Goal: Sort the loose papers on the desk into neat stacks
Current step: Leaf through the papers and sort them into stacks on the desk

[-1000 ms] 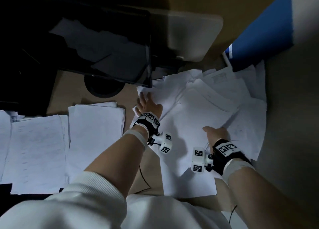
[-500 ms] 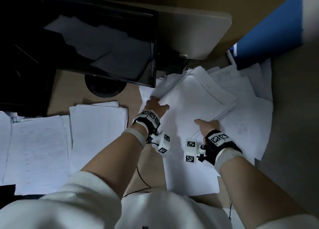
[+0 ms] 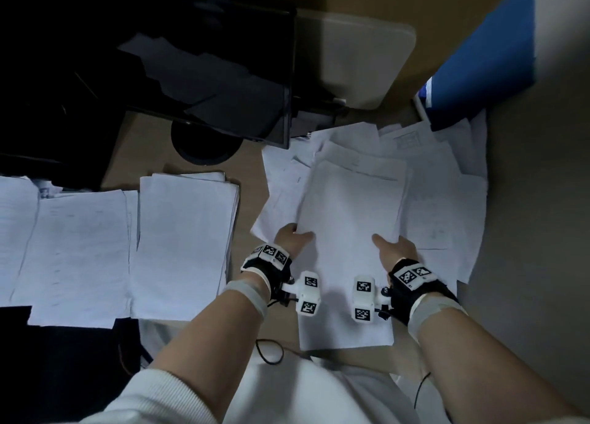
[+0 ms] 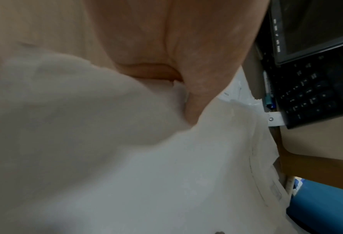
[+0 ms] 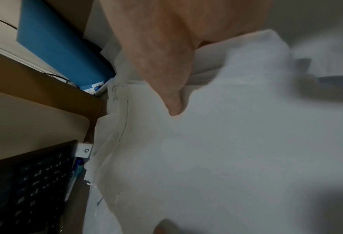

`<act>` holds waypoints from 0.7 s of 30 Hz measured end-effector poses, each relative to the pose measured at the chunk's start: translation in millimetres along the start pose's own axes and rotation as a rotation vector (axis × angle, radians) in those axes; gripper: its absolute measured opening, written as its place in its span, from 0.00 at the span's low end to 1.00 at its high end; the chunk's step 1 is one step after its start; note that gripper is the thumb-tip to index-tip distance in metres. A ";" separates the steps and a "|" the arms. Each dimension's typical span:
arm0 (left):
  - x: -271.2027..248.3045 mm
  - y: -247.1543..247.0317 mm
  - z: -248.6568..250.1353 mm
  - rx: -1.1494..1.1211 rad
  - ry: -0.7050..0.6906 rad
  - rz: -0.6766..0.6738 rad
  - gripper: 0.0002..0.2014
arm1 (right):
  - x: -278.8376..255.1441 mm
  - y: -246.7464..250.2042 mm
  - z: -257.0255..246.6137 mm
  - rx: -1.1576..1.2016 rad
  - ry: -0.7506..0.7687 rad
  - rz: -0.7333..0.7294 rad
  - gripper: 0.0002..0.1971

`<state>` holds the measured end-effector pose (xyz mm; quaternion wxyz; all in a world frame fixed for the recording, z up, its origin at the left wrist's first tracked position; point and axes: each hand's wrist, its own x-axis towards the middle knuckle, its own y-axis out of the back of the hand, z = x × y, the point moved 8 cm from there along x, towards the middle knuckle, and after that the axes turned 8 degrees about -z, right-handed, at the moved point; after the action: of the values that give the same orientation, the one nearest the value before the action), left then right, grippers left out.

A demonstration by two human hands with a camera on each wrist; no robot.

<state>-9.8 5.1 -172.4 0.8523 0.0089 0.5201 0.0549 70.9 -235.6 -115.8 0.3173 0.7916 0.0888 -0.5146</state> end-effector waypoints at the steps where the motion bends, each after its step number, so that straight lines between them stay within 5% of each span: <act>1: -3.6 -5.0 -6.8 -0.018 0.010 -0.010 0.33 | -2.8 -0.2 2.6 -0.015 0.000 -0.007 0.33; 3: -7.7 -9.0 -15.8 -0.024 0.002 -0.006 0.31 | -5.3 -1.1 6.1 -0.029 0.009 -0.034 0.31; 5: -15.9 -1.9 -17.5 -0.038 -0.023 0.077 0.13 | -11.5 -3.0 5.7 -0.024 0.044 -0.033 0.30; 6: -16.2 4.0 -19.4 -0.065 -0.038 0.137 0.12 | -12.1 -3.9 7.0 0.000 0.059 -0.027 0.30; 14: -30.3 11.1 -29.2 -0.109 -0.019 0.245 0.14 | -1.3 -11.3 28.2 0.482 -0.043 -0.106 0.41; 21: -34.9 -14.6 -44.8 -0.358 -0.046 0.278 0.13 | 0.2 -6.2 51.8 0.733 -0.131 -0.172 0.37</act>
<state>-64.1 -14.9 -163.1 0.8362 -0.0695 0.4763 0.2628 28.8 -261.5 -132.5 -0.0261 0.8078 -0.0554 -0.5863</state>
